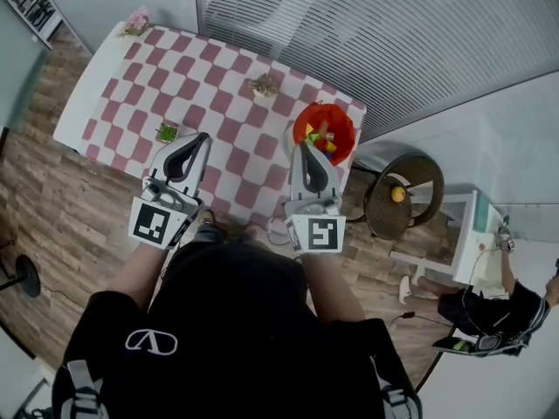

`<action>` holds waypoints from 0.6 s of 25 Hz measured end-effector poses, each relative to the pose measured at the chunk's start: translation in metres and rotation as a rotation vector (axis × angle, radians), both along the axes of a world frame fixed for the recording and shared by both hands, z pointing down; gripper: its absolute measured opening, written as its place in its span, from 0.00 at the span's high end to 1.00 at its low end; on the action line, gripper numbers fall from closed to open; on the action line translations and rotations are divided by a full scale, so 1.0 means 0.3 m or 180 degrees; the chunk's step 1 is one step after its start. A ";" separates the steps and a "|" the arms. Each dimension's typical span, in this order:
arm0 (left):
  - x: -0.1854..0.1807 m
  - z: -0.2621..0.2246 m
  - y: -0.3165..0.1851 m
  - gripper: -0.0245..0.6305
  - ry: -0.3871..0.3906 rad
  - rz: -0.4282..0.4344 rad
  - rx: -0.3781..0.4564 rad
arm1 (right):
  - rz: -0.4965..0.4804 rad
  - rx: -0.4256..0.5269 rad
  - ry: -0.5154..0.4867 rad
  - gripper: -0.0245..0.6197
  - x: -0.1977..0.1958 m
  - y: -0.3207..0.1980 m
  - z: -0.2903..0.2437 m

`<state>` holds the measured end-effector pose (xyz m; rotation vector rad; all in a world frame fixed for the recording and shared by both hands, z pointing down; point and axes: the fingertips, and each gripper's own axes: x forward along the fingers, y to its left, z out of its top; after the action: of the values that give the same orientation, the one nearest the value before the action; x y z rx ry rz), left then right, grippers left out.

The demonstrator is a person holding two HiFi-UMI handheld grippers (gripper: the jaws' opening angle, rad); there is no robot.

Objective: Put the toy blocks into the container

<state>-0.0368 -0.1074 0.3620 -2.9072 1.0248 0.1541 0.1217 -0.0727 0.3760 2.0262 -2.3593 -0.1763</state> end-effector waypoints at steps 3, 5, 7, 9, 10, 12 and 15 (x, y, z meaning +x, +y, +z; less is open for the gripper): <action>0.004 -0.003 0.009 0.95 -0.0012 0.0019 0.0026 | -0.0045 0.0047 0.0028 0.96 -0.028 0.010 0.000; 0.008 -0.003 0.015 0.95 -0.0014 0.0033 0.0033 | -0.0053 0.0064 0.0027 0.96 -0.036 0.014 0.001; 0.010 -0.001 0.019 0.95 -0.0016 0.0045 0.0023 | -0.0055 0.0064 0.0023 0.96 -0.043 0.014 0.003; 0.009 0.001 0.021 0.95 -0.0011 0.0050 0.0011 | -0.0054 0.0064 0.0010 0.96 -0.046 0.015 0.004; 0.009 0.002 0.020 0.95 -0.0011 0.0050 0.0008 | -0.0054 0.0068 0.0000 0.96 -0.047 0.014 0.004; 0.009 0.005 0.018 0.95 -0.0014 0.0053 0.0012 | -0.0050 0.0077 -0.0015 0.96 -0.049 0.013 0.003; 0.015 0.007 0.020 0.95 -0.0008 0.0071 0.0013 | -0.0034 0.0086 -0.0004 0.96 -0.049 0.012 0.003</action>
<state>-0.0323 -0.1014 0.3642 -2.9152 0.9908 0.1533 0.1069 -0.0692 0.3768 2.0263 -2.3820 -0.2084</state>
